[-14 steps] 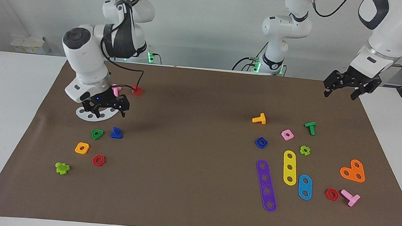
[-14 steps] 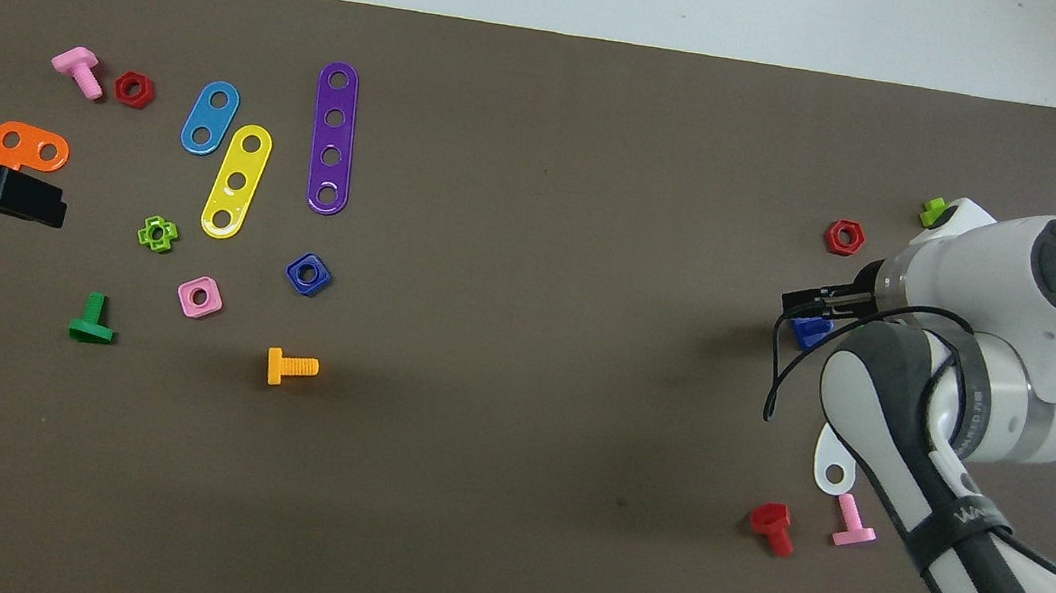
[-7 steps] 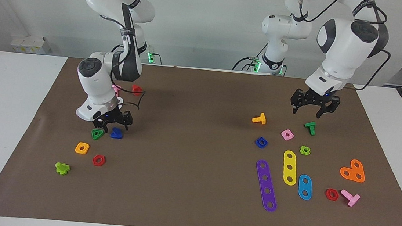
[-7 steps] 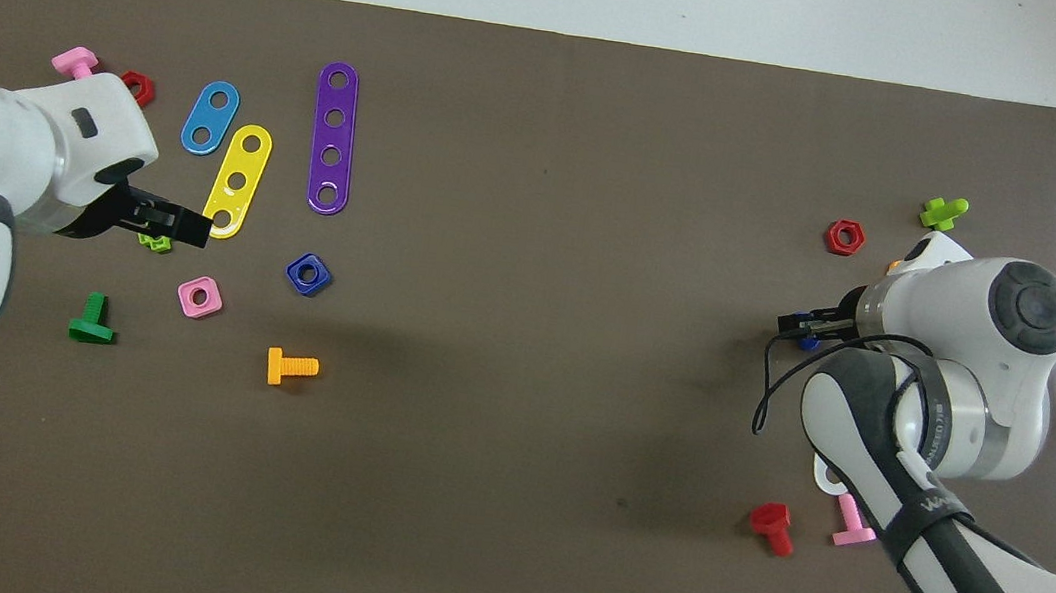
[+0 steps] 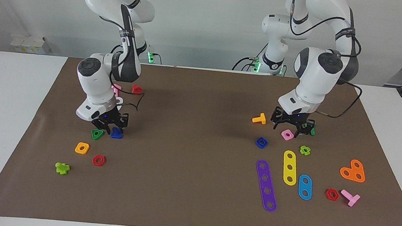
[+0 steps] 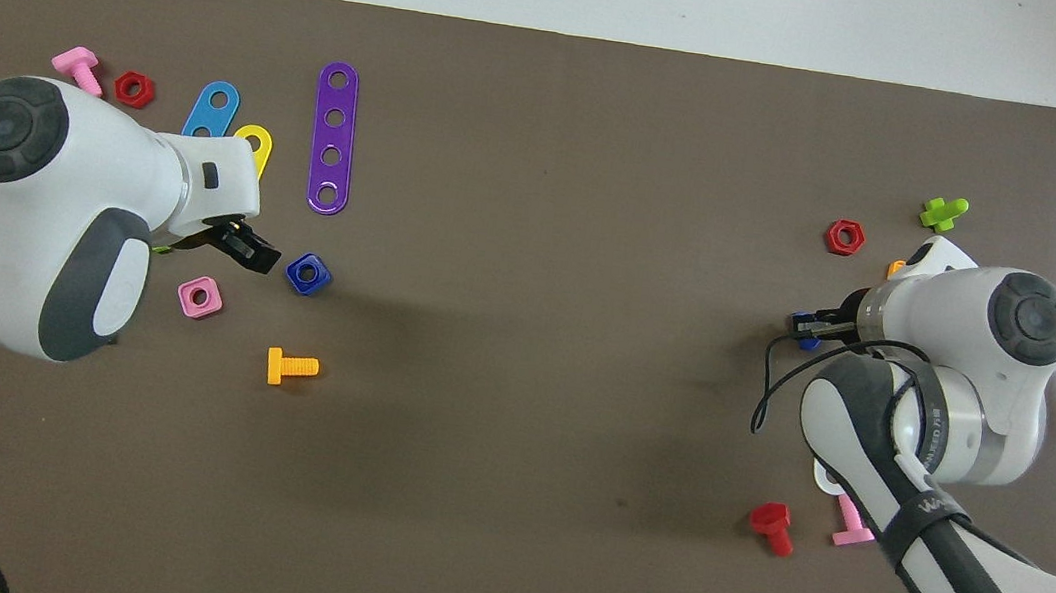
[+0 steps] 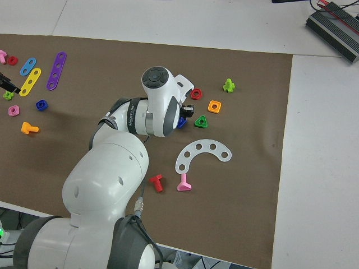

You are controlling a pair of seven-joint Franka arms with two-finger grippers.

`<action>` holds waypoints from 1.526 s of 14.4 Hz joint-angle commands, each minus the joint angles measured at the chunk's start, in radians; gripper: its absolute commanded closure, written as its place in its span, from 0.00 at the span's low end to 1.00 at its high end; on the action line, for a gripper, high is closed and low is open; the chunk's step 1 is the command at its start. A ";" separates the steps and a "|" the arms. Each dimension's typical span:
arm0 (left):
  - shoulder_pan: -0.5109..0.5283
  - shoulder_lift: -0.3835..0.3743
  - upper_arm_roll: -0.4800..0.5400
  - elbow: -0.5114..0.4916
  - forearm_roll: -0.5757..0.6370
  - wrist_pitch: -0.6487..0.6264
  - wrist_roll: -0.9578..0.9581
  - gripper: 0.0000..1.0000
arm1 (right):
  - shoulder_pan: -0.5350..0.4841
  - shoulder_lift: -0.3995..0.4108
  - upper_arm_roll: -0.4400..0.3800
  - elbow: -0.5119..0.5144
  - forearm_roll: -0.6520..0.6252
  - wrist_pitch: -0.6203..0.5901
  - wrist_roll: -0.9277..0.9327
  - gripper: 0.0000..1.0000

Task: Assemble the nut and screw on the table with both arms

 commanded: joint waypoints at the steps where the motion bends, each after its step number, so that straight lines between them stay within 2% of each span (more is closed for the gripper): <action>1: -0.047 0.036 0.014 -0.035 -0.018 0.067 0.050 0.16 | -0.008 0.001 0.006 -0.015 0.027 0.029 -0.031 0.55; 6: -0.071 0.110 0.014 -0.052 -0.018 0.142 0.111 0.16 | -0.009 0.001 0.006 -0.018 0.027 0.032 -0.028 0.63; 12: -0.093 0.147 0.014 -0.051 -0.018 0.156 0.133 0.16 | -0.009 0.002 0.006 -0.026 0.027 0.060 -0.025 0.64; 14: -0.098 0.151 0.014 -0.058 -0.018 0.159 0.133 0.16 | -0.009 0.002 0.006 -0.026 0.027 0.060 -0.025 0.72; 15: -0.098 0.151 0.014 -0.063 -0.018 0.158 0.135 0.17 | -0.009 0.002 0.006 -0.026 0.027 0.060 -0.023 1.00; 19: -0.107 0.151 0.015 -0.068 -0.017 0.155 0.165 0.18 | -0.009 0.008 0.006 -0.011 0.032 0.060 0.021 1.00; 22: -0.107 0.153 0.015 -0.078 -0.018 0.162 0.176 0.20 | 0.011 -0.015 0.006 0.051 0.032 -0.001 0.062 1.00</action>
